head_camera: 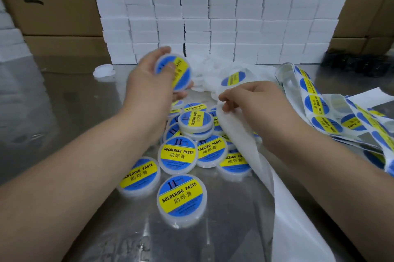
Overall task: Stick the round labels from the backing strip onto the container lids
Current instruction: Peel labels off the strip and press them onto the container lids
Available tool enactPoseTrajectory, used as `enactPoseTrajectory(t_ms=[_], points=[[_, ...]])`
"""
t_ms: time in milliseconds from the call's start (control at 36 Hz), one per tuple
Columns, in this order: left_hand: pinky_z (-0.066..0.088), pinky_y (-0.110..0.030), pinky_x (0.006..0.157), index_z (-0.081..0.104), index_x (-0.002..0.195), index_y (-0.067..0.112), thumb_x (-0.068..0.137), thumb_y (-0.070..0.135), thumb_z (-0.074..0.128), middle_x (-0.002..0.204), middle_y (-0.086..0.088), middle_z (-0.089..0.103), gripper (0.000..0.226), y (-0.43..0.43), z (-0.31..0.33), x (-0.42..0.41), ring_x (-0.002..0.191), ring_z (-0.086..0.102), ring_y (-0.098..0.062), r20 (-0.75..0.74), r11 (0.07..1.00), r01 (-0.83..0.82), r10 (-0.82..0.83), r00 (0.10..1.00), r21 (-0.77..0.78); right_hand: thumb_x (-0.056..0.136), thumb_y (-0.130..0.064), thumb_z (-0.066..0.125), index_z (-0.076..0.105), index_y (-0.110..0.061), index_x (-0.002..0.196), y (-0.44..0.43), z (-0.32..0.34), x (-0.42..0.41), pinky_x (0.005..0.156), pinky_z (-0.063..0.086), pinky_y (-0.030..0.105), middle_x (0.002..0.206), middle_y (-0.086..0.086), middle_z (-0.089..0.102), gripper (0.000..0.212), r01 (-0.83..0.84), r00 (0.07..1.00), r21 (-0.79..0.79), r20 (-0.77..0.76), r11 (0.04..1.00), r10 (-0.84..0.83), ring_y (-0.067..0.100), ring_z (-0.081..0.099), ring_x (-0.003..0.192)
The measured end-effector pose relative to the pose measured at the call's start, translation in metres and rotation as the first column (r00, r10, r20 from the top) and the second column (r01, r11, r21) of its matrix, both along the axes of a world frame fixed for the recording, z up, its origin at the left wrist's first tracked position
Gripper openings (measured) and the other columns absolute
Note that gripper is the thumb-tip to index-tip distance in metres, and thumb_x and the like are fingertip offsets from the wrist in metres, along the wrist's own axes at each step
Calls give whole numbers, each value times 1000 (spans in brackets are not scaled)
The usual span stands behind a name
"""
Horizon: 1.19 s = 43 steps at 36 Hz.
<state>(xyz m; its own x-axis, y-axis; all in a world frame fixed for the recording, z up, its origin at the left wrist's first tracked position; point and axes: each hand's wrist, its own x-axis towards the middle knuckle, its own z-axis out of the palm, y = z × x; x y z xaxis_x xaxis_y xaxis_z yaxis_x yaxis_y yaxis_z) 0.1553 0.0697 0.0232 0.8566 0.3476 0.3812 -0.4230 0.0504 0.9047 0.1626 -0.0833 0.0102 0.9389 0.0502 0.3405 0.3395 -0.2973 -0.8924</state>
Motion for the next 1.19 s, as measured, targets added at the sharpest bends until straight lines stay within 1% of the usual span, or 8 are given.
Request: enactPoseTrajectory(t_ms=[222,361,556,694,806,972,1056,1194], points=[[51,-21,46,55,104,30,96,15,46,86,8,59,19,-15,-1,-13,45,62,-11,-46,966,117,-109,993,230,85,-39,55,62,-24,69,-1,2,-3,41,30,3,54,-23,58,23,-46,995,-31,82,998,49,-10,48,46],[45,-15,43,56,101,36,95,19,47,88,14,57,20,-19,-3,-18,37,48,-3,-44,919,145,-139,989,367,86,-32,57,61,-22,73,3,1,-6,50,36,10,64,-10,58,17,-71,982,-90,170,993,86,-3,47,53],[43,-15,41,55,89,43,95,20,48,68,21,59,24,-19,-3,-18,38,45,0,-1,892,124,-137,991,434,90,-31,51,52,-2,74,4,1,-8,53,33,25,62,-2,46,33,-32,966,-189,245,981,78,6,38,55],[48,-24,51,60,86,38,96,24,45,65,15,60,23,-18,-6,-16,58,54,-8,33,884,95,-124,992,458,90,-44,45,53,-8,64,3,1,-11,56,37,27,53,-4,48,45,-48,965,-148,248,988,84,6,42,54],[49,-21,72,59,86,38,95,25,47,76,20,63,20,-18,-9,-16,73,58,3,66,842,59,-112,992,536,96,-40,40,50,-12,56,1,3,-8,48,33,15,43,-16,48,49,22,961,-251,274,968,49,2,45,48],[49,-28,76,63,81,36,93,27,48,84,13,67,21,-14,-8,-16,84,62,-7,43,832,-25,1,999,554,97,-41,39,48,-15,49,1,-2,-5,53,36,24,44,-13,50,55,30,964,-189,263,982,22,5,44,47],[47,-34,84,62,74,37,92,27,47,97,3,64,25,-11,-7,-11,93,59,-14,11,796,-91,105,994,599,87,-41,40,57,-19,60,1,-2,-2,64,42,21,58,-12,60,39,59,964,-112,265,992,-27,-1,52,59],[40,-31,78,66,88,16,93,29,34,107,-4,54,35,-3,-11,-2,97,52,-21,-123,639,-36,203,971,768,77,-20,49,56,-35,74,0,-1,0,59,38,9,77,-12,63,17,20,970,-51,243,998,-7,-7,51,65]])
